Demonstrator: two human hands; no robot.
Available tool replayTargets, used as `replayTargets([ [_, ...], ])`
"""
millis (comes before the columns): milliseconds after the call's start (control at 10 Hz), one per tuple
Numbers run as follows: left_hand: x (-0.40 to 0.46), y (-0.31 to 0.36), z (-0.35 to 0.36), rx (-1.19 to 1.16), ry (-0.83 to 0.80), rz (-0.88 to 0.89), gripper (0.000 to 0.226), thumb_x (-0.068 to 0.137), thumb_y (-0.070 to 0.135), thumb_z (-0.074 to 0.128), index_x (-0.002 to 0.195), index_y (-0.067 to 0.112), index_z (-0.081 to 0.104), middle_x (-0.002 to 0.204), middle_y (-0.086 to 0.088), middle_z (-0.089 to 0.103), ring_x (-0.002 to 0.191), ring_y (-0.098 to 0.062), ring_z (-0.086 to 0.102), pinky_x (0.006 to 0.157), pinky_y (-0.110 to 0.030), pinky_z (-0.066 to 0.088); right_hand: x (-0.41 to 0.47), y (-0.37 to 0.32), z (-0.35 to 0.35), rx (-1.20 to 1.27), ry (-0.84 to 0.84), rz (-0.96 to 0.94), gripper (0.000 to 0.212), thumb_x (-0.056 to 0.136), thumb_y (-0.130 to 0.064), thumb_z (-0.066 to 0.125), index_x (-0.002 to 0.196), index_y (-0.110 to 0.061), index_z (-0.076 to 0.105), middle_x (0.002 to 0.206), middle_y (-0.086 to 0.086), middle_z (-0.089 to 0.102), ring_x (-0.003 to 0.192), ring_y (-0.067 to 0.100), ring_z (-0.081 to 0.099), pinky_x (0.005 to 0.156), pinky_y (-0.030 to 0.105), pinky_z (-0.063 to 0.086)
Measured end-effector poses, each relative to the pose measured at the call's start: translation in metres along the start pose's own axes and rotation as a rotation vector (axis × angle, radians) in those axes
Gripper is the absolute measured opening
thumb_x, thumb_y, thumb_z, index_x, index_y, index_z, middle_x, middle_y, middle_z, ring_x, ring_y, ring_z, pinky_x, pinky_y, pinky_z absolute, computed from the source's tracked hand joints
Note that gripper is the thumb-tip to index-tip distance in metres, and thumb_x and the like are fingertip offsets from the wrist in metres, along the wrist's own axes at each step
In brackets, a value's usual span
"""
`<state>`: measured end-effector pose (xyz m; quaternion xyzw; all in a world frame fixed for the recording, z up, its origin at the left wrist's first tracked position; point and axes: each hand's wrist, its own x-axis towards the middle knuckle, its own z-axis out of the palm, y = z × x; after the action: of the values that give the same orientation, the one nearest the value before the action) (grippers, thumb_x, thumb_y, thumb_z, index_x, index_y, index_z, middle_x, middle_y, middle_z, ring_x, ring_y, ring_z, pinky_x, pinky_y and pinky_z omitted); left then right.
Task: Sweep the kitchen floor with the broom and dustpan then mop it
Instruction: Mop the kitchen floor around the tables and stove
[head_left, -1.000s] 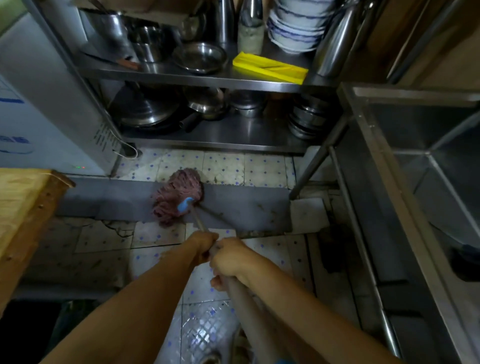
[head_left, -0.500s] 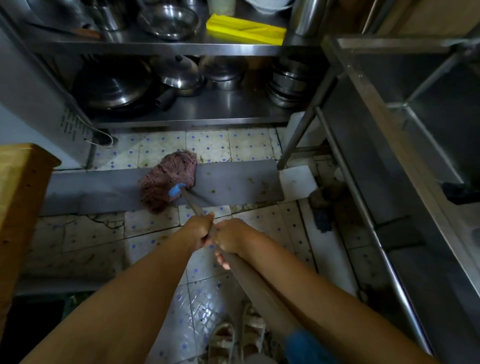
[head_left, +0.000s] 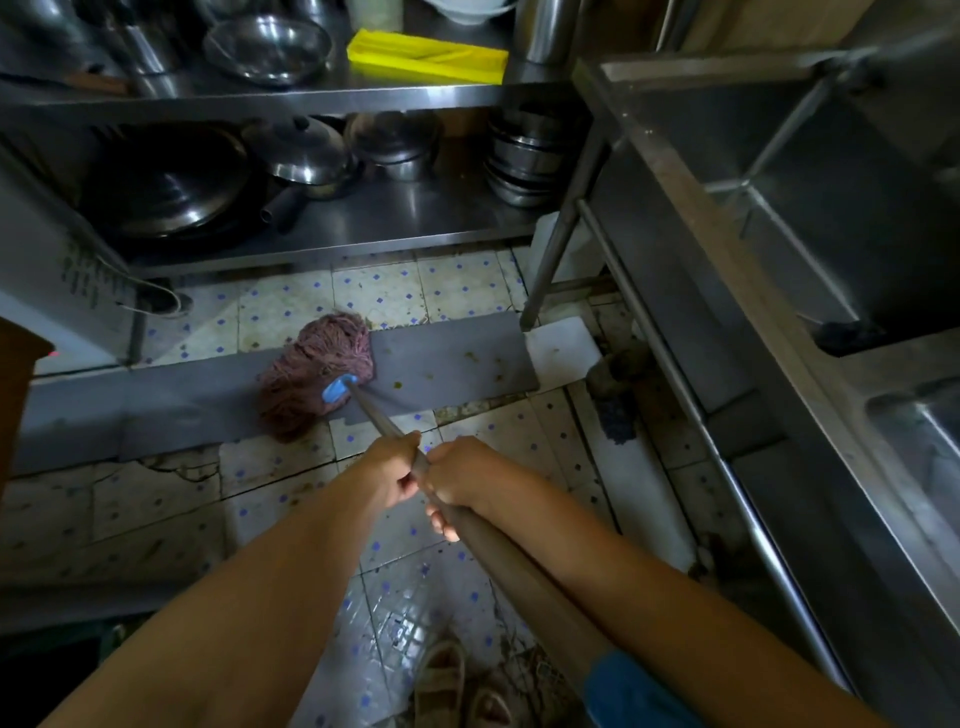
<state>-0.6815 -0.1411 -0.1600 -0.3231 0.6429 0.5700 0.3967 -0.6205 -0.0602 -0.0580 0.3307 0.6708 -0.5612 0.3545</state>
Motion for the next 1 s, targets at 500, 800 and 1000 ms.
replayTargets([
  [500, -0.041, -0.076, 0.086, 0.192, -0.090, 0.005, 0.015, 0.099, 0.017, 0.048, 0.087, 0.010, 0.051, 0.067, -0.007, 0.046, 0.055, -0.013, 0.045, 0.032, -0.012, 0.041, -0.038, 0.103, -0.040, 0.140, 0.133, 0.145, 0.023, 0.098, -0.007, 0.043, 0.112, 0.006, 0.057, 0.061, 0.017, 0.048, 0.046, 0.022, 0.045, 0.045, 0.028, 0.039],
  [800, -0.053, -0.107, 0.161, 0.283, -0.276, 0.002, 0.022, 0.098, 0.014, 0.048, 0.076, 0.010, 0.049, 0.064, -0.006, 0.045, 0.053, -0.012, 0.043, 0.041, -0.018, 0.037, -0.066, 0.157, -0.091, 0.082, 0.245, 0.098, 0.034, 0.100, -0.013, 0.042, 0.125, 0.005, 0.055, 0.061, 0.009, 0.052, 0.047, 0.017, 0.049, 0.044, 0.024, 0.043],
  [1000, -0.042, -0.095, 0.173, 0.351, -0.338, -0.020, 0.021, 0.096, 0.007, 0.049, 0.075, 0.008, 0.048, 0.063, -0.005, 0.038, 0.050, -0.011, 0.037, 0.035, -0.015, 0.031, -0.052, 0.157, -0.093, 0.166, 0.326, 0.155, 0.023, 0.099, -0.014, 0.045, 0.112, 0.001, 0.056, 0.062, 0.007, 0.054, 0.036, 0.010, 0.050, 0.040, 0.018, 0.044],
])
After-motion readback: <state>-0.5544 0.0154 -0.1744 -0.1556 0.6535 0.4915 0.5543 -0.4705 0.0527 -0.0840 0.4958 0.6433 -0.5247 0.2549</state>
